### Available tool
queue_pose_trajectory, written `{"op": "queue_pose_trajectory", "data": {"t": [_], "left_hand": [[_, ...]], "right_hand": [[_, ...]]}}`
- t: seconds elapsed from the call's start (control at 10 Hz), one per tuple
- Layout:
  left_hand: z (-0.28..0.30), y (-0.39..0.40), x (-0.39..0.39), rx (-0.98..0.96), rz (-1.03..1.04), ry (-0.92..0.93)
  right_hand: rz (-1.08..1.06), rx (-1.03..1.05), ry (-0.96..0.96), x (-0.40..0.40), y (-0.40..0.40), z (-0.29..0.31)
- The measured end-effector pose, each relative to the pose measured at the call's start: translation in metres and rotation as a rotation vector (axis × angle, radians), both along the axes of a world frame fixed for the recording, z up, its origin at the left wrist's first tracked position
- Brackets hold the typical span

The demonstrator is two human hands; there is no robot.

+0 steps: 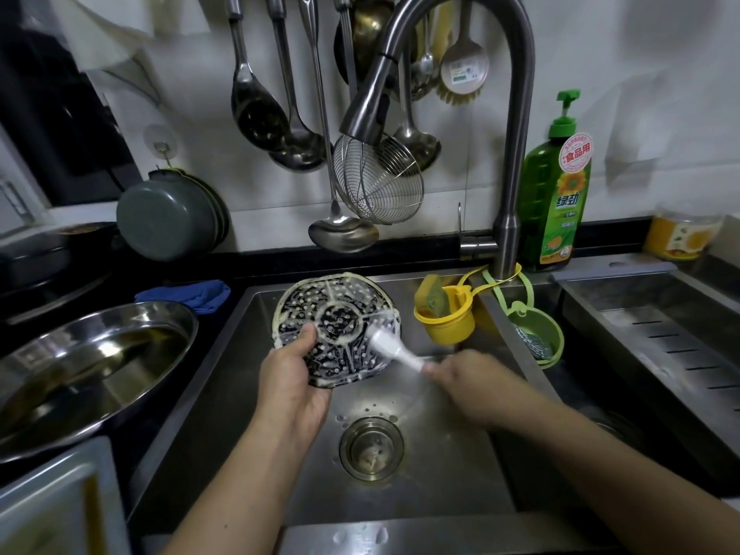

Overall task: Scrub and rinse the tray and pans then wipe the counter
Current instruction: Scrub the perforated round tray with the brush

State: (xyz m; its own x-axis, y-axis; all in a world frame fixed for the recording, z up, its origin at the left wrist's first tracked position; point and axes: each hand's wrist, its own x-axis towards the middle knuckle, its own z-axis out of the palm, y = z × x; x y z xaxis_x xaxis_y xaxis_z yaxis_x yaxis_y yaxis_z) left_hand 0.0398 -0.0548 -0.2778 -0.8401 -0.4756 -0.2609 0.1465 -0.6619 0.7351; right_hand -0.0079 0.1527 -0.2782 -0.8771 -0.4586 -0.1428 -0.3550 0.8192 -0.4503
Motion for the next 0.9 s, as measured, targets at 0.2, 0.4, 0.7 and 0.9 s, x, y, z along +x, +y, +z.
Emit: {"op": "queue_pose_trajectory", "data": {"t": [0.2,0.4,0.7,0.9], "left_hand": [[-0.001,-0.001,0.0,0.036,0.007,-0.001],[-0.003,-0.002,-0.004,0.01,-0.002,-0.015],[-0.023,0.008,-0.003,-1.208,-0.111,-0.193],[-0.03,-0.007,-0.006,-1.718,0.006,-0.04]], "right_hand": [[-0.101,-0.025,0.036,-0.008,-0.002,0.004],[-0.026,-0.028,-0.055,0.0,-0.007,-0.001],[-0.374,-0.49,-0.018,-0.021,0.021,0.013],[-0.461,-0.732,-0.207,-0.024,0.03,0.009]]}}
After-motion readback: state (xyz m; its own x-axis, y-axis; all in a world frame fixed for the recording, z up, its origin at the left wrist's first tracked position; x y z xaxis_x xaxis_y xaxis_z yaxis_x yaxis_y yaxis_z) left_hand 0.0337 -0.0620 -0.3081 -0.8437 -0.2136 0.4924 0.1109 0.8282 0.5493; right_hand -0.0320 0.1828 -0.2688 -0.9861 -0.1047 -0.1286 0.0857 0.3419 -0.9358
